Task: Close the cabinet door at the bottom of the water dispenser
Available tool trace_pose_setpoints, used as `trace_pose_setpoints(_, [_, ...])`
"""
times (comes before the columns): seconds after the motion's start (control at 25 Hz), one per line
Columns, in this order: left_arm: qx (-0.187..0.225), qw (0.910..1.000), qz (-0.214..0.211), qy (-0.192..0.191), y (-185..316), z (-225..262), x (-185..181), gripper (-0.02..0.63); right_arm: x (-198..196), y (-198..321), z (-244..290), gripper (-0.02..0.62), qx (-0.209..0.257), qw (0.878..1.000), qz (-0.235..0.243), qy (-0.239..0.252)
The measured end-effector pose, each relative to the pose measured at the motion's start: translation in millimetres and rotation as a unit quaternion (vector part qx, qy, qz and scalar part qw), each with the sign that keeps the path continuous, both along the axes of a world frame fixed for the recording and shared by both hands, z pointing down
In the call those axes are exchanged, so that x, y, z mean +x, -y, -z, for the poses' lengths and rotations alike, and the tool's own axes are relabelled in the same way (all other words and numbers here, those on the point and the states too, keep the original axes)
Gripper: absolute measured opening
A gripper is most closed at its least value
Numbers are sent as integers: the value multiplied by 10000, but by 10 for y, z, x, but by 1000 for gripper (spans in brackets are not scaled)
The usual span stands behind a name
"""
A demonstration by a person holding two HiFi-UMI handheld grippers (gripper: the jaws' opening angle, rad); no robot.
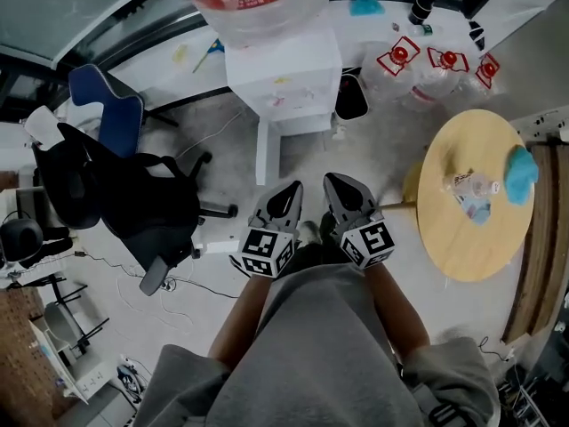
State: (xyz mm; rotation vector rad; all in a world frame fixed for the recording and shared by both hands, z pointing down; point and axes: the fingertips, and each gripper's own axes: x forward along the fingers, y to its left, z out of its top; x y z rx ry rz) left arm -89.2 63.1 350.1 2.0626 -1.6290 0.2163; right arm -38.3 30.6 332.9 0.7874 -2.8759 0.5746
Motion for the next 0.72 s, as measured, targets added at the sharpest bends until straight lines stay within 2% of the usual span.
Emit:
trace_pose_setpoints(0.48, [-384,9990,152,147,624,-421,-211,8,-114,701,-444,11,-442,9989,-81,90])
trace_pose_setpoints(0.6, [-456,9989,36,125,740,-576,-273,8,-157,812,-678,11,-617,9977,-270,23])
trace_pose_setpoints(0.72, [-599,9978,-253,107,767,-786,-309,8,-211,878,-916,10,-790,9950,-603,-24])
